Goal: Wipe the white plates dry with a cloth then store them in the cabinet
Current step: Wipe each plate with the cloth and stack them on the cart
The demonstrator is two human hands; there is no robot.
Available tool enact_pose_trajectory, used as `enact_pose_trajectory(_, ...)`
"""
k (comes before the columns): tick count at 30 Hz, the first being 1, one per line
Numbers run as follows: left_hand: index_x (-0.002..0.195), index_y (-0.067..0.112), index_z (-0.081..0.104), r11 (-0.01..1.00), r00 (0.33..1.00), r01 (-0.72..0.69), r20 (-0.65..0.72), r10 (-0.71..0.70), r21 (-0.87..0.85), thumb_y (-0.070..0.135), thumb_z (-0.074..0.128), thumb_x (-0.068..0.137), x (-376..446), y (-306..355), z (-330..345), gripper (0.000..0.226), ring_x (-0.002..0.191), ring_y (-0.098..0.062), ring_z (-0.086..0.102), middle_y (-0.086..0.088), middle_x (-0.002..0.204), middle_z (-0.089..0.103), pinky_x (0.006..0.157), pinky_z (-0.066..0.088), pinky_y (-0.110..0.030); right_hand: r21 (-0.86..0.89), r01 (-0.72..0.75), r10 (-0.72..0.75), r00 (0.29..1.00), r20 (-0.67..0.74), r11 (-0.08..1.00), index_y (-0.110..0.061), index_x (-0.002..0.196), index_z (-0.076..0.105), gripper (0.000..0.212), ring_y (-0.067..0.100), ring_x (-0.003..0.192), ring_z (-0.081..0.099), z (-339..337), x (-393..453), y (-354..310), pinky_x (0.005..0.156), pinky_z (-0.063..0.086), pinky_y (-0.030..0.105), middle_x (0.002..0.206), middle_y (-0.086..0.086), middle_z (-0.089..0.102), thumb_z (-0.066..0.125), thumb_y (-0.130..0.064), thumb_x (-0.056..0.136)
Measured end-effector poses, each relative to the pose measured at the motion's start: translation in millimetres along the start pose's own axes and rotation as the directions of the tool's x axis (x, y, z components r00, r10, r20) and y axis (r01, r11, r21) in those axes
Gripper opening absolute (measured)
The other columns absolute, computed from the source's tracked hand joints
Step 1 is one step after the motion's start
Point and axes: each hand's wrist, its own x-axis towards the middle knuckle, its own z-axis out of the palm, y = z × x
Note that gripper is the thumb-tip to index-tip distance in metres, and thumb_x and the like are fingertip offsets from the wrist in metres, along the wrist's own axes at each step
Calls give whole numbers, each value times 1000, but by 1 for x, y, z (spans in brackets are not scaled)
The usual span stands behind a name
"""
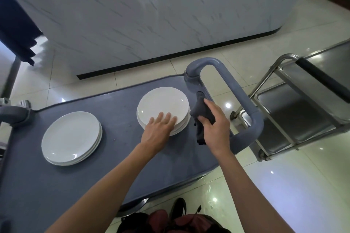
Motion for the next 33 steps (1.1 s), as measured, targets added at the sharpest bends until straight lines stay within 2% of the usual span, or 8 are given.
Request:
enact_pose_trajectory(8,146,21,39,998,998,-54,17,55,-39,9,48,99,-3,-1,3,50,142,-37,30,-5,153,38,104,38,-50,-24,0,1,1000,14,1000,-25,139,56,54,-18,120,43,3,3,7,101,36,6,134,-17,54,70,-7,90)
enact_pose_trajectory(10,133,21,52,995,997,-66,-49,63,-74,11,50,98,-3,-3,5,37,130,-33,43,-2,138,52,90,44,-46,-24,6,-6,1000,15,1000,-24,139,56,54,-14,121,45,6,2,5,102,37,8,134,-17,55,70,-6,90)
enact_pose_trajectory(12,107,17,63,991,989,-63,-142,46,-116,16,49,98,-5,-5,6,17,107,-28,55,1,110,63,71,44,-39,-21,11,-11,1000,25,1000,-22,139,56,55,-6,124,47,10,1,3,103,38,10,135,-14,56,70,-5,89)
enact_pose_trajectory(14,86,14,65,987,986,-32,-167,6,-155,21,47,98,-7,-8,1,22,90,-25,60,1,88,66,61,46,-35,-20,12,-11,999,43,1000,-23,140,56,56,-3,125,47,14,1,0,106,40,16,137,-13,56,71,-5,89)
enact_pose_trajectory(17,79,10,68,983,984,41,-162,-70,-176,26,46,99,-12,-18,-7,34,82,-27,61,-4,78,68,63,55,-40,-7,10,-9,998,66,1000,-26,140,55,56,-6,125,46,23,0,-7,108,41,20,136,-16,55,71,-6,89)
enact_pose_trajectory(23,108,17,73,937,950,188,-188,-250,-296,26,55,97,-33,-64,-10,24,101,-27,59,-3,103,72,76,50,-38,12,65,-66,991,112,998,-29,139,55,57,-16,120,44,53,-1,-36,105,40,15,133,-24,52,71,-7,89)
enact_pose_trajectory(27,121,21,69,900,916,290,-176,-359,-327,29,51,99,-61,-102,-12,30,109,-26,57,-2,116,70,85,51,-39,63,115,-124,978,168,991,-22,137,59,56,0,126,48,91,-3,-65,109,38,18,137,-12,57,72,-2,86)
enact_pose_trajectory(33,131,23,65,818,850,425,-139,-508,-388,28,50,100,-115,-164,-10,35,120,-25,54,1,130,65,92,47,-39,52,188,-195,944,267,981,-16,135,60,55,-6,120,46,165,-18,-96,104,30,4,133,-7,58,74,0,84)
